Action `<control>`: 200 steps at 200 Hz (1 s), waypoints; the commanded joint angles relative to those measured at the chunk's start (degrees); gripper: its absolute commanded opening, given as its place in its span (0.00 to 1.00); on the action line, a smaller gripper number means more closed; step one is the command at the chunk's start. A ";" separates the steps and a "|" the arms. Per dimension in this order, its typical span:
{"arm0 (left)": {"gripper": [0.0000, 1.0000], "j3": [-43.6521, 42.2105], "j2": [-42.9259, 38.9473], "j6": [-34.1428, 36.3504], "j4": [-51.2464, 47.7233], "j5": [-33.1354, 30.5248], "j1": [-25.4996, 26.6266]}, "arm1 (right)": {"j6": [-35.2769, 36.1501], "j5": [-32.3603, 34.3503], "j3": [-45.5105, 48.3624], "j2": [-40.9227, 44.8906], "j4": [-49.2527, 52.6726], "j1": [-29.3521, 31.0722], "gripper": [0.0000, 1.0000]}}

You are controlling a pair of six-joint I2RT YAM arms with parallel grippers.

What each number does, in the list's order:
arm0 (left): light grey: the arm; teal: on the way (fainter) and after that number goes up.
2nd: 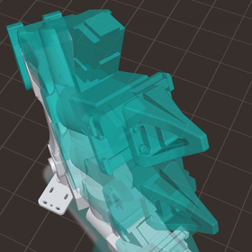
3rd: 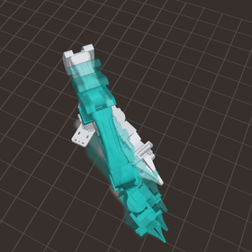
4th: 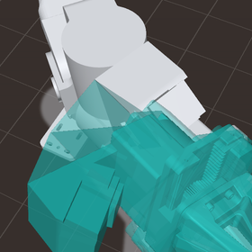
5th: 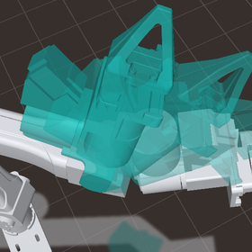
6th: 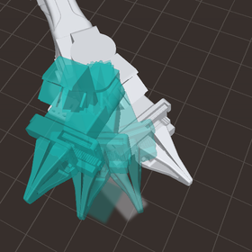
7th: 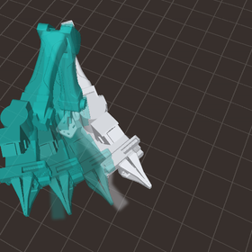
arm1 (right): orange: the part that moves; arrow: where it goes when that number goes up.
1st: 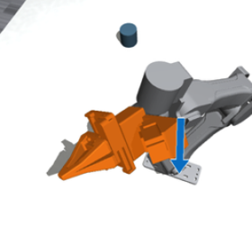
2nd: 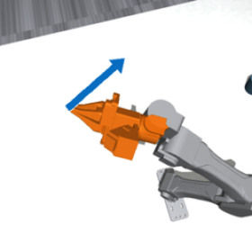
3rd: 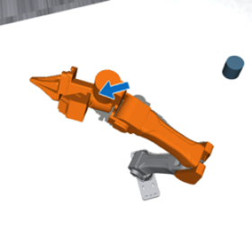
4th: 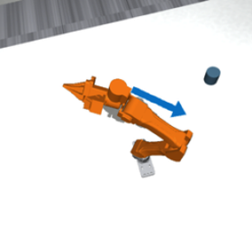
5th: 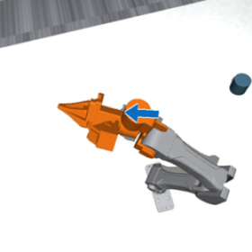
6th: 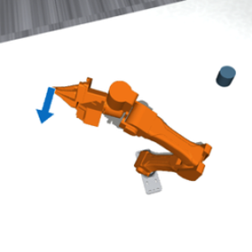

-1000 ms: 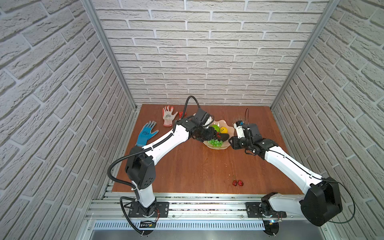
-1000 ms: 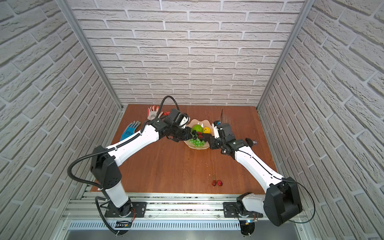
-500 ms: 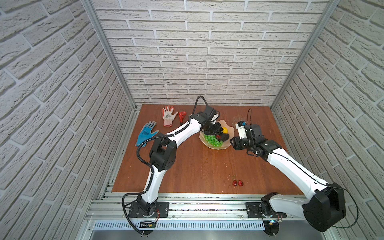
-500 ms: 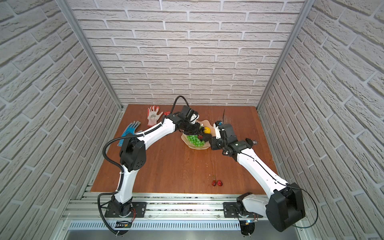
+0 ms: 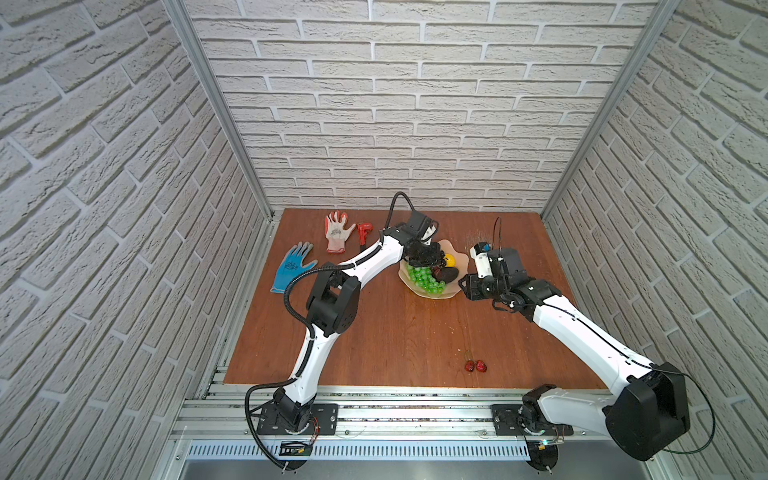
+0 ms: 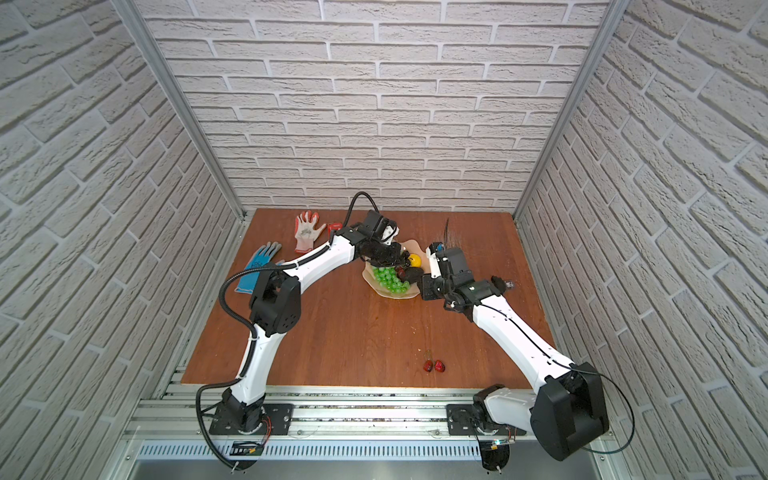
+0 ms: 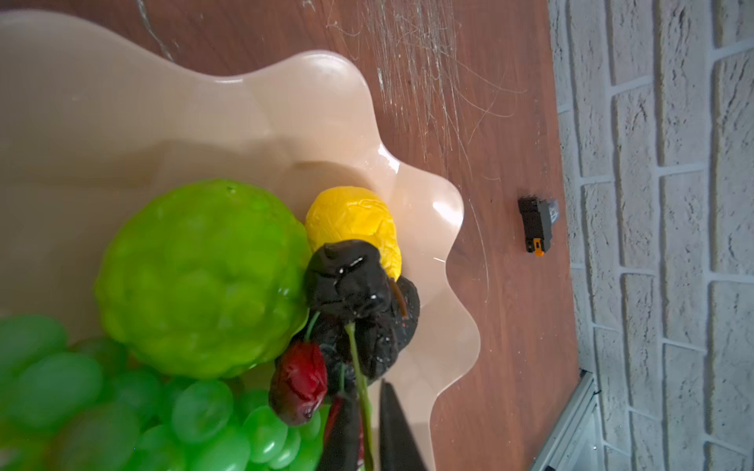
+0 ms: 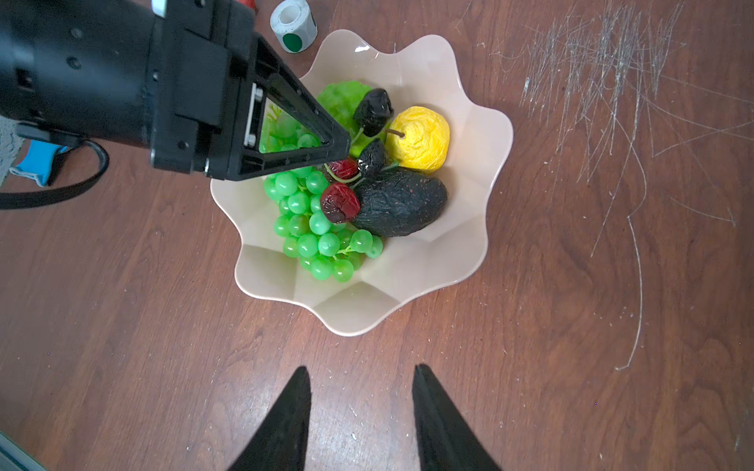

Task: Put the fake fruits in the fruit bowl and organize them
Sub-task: 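Carry the black cherries over the bowl and release them with the left gripper, then lower the right gripper to the red cherries on the table while the left gripper withdraws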

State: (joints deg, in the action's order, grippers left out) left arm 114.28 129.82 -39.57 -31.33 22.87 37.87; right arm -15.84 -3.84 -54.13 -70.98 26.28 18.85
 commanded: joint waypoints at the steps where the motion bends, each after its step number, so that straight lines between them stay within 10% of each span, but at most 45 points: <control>1: 0.27 0.46 -0.71 0.41 1.95 0.29 -0.43 | -0.42 0.23 -0.45 1.29 0.07 -0.22 0.43; 123: 0.40 -16.00 -19.99 3.67 6.01 -3.48 -0.43 | -6.27 3.98 2.32 10.43 12.69 1.48 0.43; 200: 0.46 -35.25 -34.57 4.65 8.80 -10.44 -0.59 | -14.98 9.91 5.24 5.12 23.72 17.94 0.49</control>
State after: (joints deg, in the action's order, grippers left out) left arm 83.77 99.26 -35.53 -25.19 15.62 37.87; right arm -26.89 4.43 -50.00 -64.45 45.08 33.56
